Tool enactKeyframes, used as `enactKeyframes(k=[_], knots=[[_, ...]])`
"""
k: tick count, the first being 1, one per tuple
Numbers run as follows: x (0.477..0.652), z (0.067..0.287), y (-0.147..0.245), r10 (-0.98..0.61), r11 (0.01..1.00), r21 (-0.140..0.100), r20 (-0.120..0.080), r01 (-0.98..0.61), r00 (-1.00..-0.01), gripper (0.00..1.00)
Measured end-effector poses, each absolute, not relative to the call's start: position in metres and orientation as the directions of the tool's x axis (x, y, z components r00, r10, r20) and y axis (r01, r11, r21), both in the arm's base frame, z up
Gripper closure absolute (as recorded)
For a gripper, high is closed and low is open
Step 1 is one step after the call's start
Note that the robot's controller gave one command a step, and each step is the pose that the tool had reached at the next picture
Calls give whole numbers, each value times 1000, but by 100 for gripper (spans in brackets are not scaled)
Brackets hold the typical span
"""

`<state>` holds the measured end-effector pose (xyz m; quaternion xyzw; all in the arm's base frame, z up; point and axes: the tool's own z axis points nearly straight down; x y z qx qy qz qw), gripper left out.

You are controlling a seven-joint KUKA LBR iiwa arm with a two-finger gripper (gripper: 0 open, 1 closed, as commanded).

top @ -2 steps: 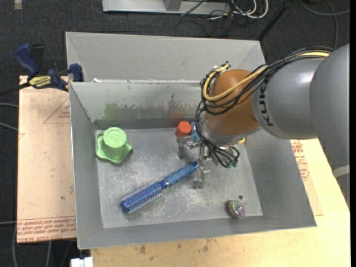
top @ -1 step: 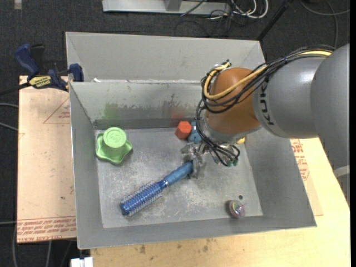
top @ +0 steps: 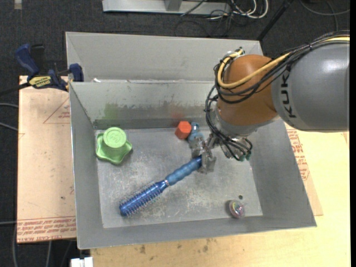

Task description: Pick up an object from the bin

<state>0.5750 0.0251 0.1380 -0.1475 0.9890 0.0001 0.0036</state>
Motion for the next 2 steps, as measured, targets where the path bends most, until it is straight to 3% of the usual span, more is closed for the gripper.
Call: enactKeyframes(k=[1, 2], knots=[[603, 144, 25, -203, 979, 1, -5, -203, -979, 100], [602, 144, 25, -202, 979, 1, -4, -202, -979, 0]])
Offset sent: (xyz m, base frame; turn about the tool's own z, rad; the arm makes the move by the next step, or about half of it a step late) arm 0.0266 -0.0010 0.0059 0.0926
